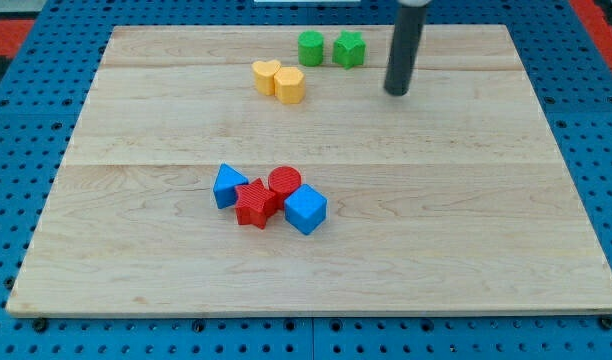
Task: Push the yellow blocks left to green blocks
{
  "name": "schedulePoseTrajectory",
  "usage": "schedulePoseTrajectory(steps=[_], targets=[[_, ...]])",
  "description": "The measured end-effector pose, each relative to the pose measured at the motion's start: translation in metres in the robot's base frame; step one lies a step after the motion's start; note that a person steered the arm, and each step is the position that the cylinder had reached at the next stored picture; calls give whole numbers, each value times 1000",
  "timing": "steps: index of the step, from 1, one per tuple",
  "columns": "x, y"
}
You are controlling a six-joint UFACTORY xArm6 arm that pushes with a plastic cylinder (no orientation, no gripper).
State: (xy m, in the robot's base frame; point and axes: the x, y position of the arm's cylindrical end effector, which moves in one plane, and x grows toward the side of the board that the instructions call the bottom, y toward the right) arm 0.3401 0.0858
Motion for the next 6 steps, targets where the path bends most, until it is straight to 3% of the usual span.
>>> schedulePoseTrajectory(steps=[3, 6], targets=[[-36, -194], [-61, -299]])
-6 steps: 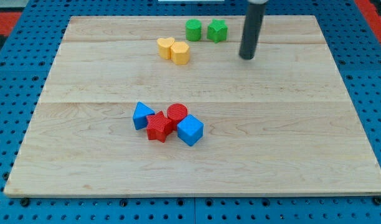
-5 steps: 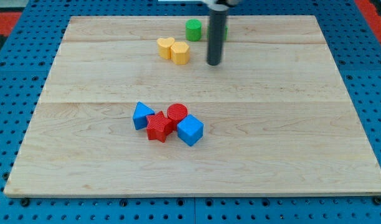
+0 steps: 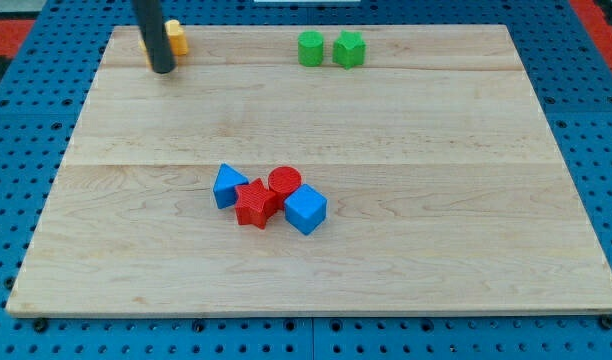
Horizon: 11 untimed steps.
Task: Push the yellow blocks left to green blocks
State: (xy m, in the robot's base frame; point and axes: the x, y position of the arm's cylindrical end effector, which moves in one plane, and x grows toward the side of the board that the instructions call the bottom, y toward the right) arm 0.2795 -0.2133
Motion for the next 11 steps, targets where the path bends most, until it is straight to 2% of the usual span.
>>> schedulePoseTrajectory(steps=[1, 2, 4, 5, 6, 8, 10, 11], targets=[[-6, -63], [-20, -88], [-49, 23], [-40, 39], [-9, 20], [-6, 100], [-1, 102], [-16, 55]])
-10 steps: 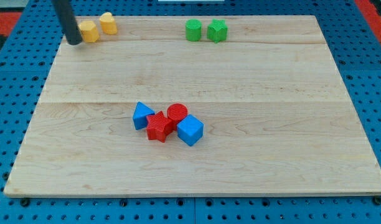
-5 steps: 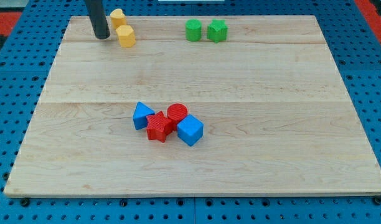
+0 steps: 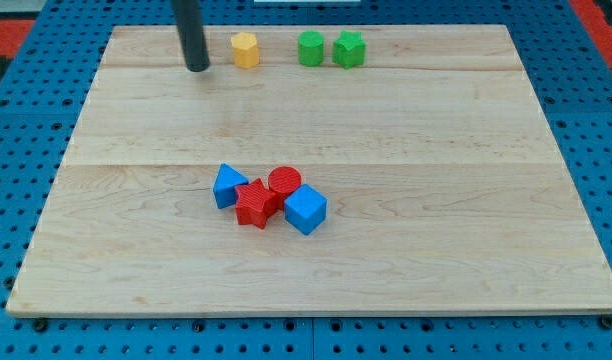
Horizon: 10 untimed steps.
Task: Push the yellow blocks left to green blocks
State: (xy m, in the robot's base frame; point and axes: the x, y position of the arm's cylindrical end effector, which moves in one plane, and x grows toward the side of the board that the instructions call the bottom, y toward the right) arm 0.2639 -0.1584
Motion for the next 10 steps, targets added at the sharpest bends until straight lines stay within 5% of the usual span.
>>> schedulePoseTrajectory(steps=[2, 4, 6, 7, 10], targets=[[-72, 60], [-57, -62], [62, -78], [49, -146], [-32, -135]])
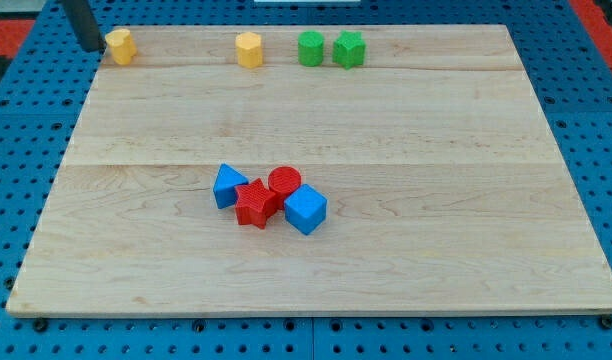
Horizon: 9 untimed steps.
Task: Push the yellow blocks left to green blocks
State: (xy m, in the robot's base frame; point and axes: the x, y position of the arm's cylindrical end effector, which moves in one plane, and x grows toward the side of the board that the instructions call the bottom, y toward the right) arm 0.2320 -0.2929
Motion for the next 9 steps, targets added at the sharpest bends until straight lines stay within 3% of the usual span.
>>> schedulePoseTrajectory(steps=[2, 4, 6, 7, 9], targets=[[19, 95], [55, 78], [28, 119], [42, 121], [231, 145]])
